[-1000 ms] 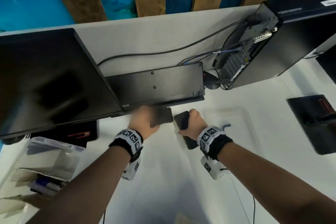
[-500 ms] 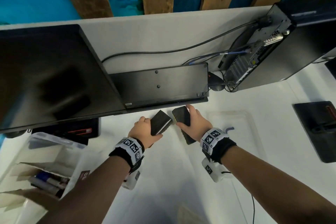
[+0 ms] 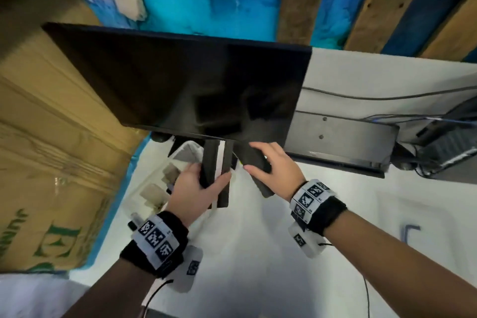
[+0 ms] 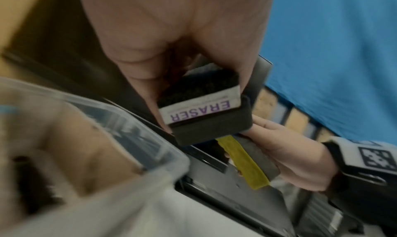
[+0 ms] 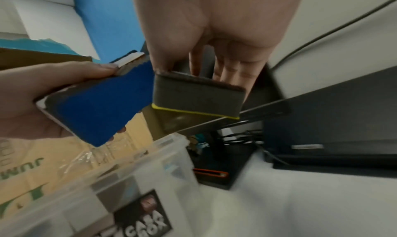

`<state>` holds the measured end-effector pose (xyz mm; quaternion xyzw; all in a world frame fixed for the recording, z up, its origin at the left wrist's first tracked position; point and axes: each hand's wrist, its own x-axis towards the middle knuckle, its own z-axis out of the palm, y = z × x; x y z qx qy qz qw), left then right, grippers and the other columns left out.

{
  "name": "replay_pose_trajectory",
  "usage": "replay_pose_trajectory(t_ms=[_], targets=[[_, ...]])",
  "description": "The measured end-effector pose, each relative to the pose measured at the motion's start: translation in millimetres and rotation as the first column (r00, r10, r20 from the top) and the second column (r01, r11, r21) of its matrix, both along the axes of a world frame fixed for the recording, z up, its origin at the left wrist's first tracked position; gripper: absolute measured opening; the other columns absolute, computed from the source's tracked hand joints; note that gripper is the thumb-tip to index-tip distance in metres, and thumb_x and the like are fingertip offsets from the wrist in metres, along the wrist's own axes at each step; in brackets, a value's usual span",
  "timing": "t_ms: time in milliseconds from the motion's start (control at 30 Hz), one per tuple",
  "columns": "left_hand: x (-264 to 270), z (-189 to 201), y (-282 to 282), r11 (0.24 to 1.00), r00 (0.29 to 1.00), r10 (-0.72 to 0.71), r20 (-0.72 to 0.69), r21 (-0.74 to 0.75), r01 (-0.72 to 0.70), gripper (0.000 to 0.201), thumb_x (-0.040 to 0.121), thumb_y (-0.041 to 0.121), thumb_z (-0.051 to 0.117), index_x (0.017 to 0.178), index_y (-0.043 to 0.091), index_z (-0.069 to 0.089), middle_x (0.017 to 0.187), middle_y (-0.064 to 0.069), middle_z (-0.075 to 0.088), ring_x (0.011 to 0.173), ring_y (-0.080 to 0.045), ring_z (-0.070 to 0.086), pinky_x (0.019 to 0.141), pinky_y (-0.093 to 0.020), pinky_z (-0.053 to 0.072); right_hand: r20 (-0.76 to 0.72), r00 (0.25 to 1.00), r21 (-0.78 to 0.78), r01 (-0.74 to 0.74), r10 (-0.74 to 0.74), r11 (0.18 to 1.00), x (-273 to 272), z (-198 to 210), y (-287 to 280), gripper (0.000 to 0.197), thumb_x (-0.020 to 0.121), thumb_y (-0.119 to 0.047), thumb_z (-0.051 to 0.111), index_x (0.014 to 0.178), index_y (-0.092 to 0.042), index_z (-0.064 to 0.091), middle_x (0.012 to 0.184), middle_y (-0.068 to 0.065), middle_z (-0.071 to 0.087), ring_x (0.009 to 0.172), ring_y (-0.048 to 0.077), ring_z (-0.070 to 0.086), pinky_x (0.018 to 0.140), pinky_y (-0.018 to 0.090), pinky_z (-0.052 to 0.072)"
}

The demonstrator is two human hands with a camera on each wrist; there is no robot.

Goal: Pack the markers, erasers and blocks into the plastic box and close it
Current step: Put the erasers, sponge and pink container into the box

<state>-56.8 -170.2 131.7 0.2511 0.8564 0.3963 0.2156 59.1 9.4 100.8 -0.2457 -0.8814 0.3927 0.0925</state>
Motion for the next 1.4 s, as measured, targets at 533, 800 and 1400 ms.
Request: replay_pose_trajectory(t_ms=[533,800,1400], targets=[[-88.1,8.4,-101.3,0.929,0.933,0.263,0.247,0.195,-0.314,0.008,0.084,0.041,0.063,0.082,0.039,0.056,0.088,0.015,0.064,0.082,0.0,0.061,0.065,-0.02,0.045,0.202,0.968,0.244,-0.197,0.149,0.949,-127.6,-26.6,-81.0,0.058,0.08,-0.055,0.057,0.13,-0.03,0.044,0.122,0.002,0.047,0.112,0.024,0.047,0.1,0.042,0.042],[-94.4,-8.3,-90.9,0.94,0.936,0.169,0.308,0.235,-0.247,0.016,0.083,0.042,0.065,0.092,0.029,0.065,0.094,0.0,0.073,0.086,-0.013,0.07,0.077,-0.032,0.055,0.154,0.983,0.302,-0.141,0.098,0.943,-125.9,-23.4,-78.6,0.039,0.091,-0.049,0.036,0.12,-0.03,0.052,0.119,-0.002,0.05,0.107,0.02,0.046,0.094,0.04,0.042],[-83.9,-13.5,-35.6,0.937,0.916,-0.043,0.399,0.335,-0.102,0.037,0.072,0.031,0.077,0.105,0.024,0.064,0.099,0.002,0.075,0.095,-0.015,0.07,0.079,-0.026,0.055,-0.173,0.982,-0.54,-0.156,0.072,0.827,-113.7,16.0,-53.6,0.052,0.085,-0.025,0.066,0.132,-0.022,0.043,0.089,-0.001,0.066,0.078,0.006,0.064,0.069,0.022,0.053]])
